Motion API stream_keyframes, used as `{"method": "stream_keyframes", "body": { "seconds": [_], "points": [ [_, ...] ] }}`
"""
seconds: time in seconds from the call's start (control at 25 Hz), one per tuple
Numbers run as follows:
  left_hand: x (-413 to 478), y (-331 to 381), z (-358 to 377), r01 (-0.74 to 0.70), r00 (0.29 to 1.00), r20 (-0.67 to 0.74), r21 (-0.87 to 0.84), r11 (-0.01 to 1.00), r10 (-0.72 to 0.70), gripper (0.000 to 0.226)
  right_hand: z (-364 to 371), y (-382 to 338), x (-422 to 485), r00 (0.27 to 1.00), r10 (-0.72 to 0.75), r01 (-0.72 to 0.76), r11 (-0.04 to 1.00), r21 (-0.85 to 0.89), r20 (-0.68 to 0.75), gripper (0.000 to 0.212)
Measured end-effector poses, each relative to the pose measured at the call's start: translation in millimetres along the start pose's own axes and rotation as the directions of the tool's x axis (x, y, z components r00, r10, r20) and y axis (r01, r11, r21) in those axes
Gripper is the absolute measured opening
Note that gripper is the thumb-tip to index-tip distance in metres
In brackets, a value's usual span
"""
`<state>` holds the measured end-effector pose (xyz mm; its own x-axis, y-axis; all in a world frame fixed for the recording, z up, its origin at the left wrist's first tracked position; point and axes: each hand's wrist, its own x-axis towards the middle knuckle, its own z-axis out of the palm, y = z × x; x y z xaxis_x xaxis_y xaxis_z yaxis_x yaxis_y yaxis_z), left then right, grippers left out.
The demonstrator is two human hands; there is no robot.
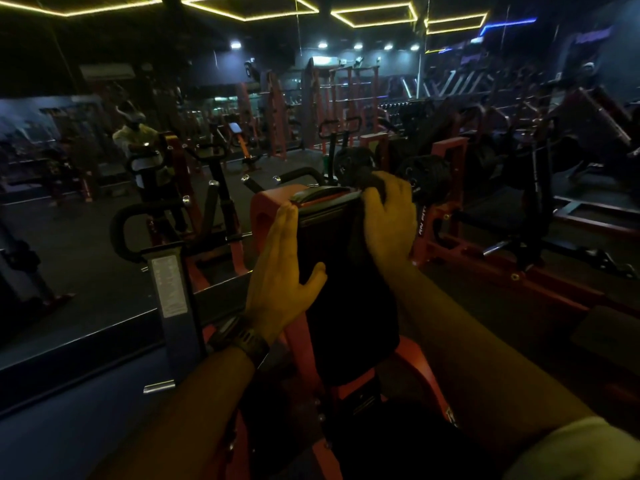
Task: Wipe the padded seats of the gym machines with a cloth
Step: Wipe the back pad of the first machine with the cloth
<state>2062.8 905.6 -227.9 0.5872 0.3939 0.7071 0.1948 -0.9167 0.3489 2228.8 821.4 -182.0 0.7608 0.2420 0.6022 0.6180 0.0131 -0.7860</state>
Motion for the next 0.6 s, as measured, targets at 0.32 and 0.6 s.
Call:
{"method": "stream_keyframes", "body": {
  "seconds": [0.32, 0.6],
  "points": [
    [20, 25, 6, -0.251, 0.967, 0.052, 0.376, 0.892, 0.25, 0.082, -12, 26, -15, 0.898, 0.436, -0.44, 0.891, 0.107, 0.066, 0.042],
    [33, 40, 22, -0.288, 0.956, 0.141, 0.605, 0.742, 0.256, 0.086, -23, 61, -51, 0.908, 0.387, -0.409, 0.903, 0.134, 0.161, 0.046]
  ]
}}
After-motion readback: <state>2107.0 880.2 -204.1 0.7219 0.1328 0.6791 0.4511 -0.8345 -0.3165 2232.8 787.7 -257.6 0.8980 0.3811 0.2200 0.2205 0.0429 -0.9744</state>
